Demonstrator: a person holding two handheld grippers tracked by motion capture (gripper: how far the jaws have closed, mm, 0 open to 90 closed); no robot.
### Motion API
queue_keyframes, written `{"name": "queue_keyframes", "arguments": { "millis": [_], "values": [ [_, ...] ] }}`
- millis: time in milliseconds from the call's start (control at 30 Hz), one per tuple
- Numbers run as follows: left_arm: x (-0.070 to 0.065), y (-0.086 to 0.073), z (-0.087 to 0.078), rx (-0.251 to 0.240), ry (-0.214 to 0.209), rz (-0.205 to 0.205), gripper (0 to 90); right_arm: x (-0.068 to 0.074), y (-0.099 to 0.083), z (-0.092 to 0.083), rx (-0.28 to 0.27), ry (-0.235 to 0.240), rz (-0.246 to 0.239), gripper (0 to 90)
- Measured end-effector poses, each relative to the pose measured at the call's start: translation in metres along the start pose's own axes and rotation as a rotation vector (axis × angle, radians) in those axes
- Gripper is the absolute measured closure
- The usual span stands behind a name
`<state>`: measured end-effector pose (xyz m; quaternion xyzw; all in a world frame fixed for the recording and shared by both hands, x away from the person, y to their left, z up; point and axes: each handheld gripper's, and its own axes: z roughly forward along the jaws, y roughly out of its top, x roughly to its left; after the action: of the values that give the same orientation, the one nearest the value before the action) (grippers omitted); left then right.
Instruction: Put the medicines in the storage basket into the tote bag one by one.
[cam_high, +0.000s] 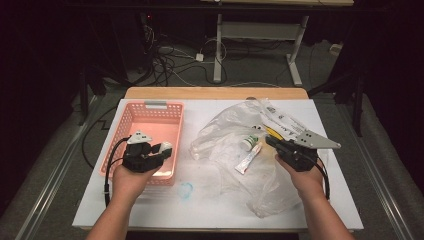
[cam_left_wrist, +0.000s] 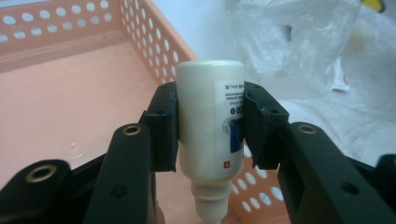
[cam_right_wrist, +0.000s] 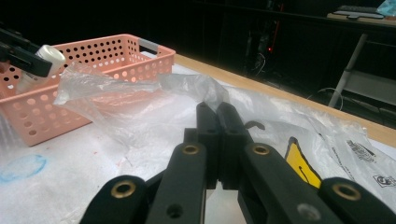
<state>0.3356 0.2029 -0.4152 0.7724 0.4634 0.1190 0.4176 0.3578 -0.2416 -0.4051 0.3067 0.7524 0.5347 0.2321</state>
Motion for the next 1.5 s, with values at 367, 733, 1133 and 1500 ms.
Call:
{"name": "queue_keyframes", "arguments": {
  "millis": [367, 733, 1133, 1500],
  "values": [
    [-0.022, 0.006, -0.009, -0.077, -0.068, 0.028, 58.2, 0.0, 0.0, -0.001, 0.001, -0.004, 0.001, 90.0],
    [-0.054, 0.02, 0.0, -0.092, -0.138, 0.097, 58.2, 0.001, -0.001, 0.0, 0.001, 0.001, 0.004, 90.0],
    [-0.091, 0.021, 0.039, -0.038, -0.189, 0.171, 58.1, 0.001, 0.0, -0.001, -0.002, -0.003, 0.004, 90.0],
    [-0.122, 0.026, 0.075, -0.02, -0.227, 0.214, 58.0, 0.0, 0.0, -0.001, -0.005, 0.0, 0.007, 90.0]
  ]
}}
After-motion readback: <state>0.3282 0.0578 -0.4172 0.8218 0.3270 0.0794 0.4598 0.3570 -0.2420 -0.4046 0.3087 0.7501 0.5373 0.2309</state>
